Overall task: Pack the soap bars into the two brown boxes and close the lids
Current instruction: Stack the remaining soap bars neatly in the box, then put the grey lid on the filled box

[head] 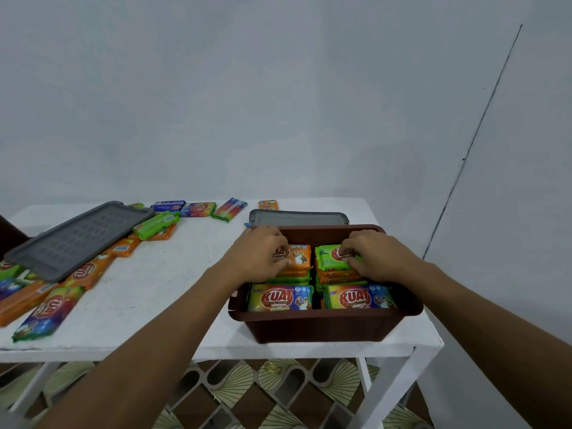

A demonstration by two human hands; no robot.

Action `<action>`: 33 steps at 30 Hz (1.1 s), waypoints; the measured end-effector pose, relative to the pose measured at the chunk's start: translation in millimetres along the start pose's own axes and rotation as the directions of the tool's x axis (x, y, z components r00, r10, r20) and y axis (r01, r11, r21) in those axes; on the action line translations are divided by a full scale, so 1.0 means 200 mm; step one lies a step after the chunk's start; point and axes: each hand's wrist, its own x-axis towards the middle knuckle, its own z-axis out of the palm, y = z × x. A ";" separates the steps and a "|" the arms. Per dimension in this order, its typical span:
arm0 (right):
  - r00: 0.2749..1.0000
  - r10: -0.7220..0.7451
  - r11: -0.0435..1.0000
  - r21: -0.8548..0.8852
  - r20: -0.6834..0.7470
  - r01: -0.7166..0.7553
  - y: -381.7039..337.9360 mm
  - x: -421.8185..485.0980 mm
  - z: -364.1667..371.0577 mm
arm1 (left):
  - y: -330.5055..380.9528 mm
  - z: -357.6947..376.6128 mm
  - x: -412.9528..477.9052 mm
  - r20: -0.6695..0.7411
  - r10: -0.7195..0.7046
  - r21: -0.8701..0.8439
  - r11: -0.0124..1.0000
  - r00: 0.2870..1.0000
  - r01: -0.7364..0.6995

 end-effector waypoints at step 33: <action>0.701 0.524 0.490 0.502 0.484 -0.713 0.49 0.91 0.17 | -0.78 0.27 0.70 0.269 -0.570 -0.383 0.676 0.776 0.629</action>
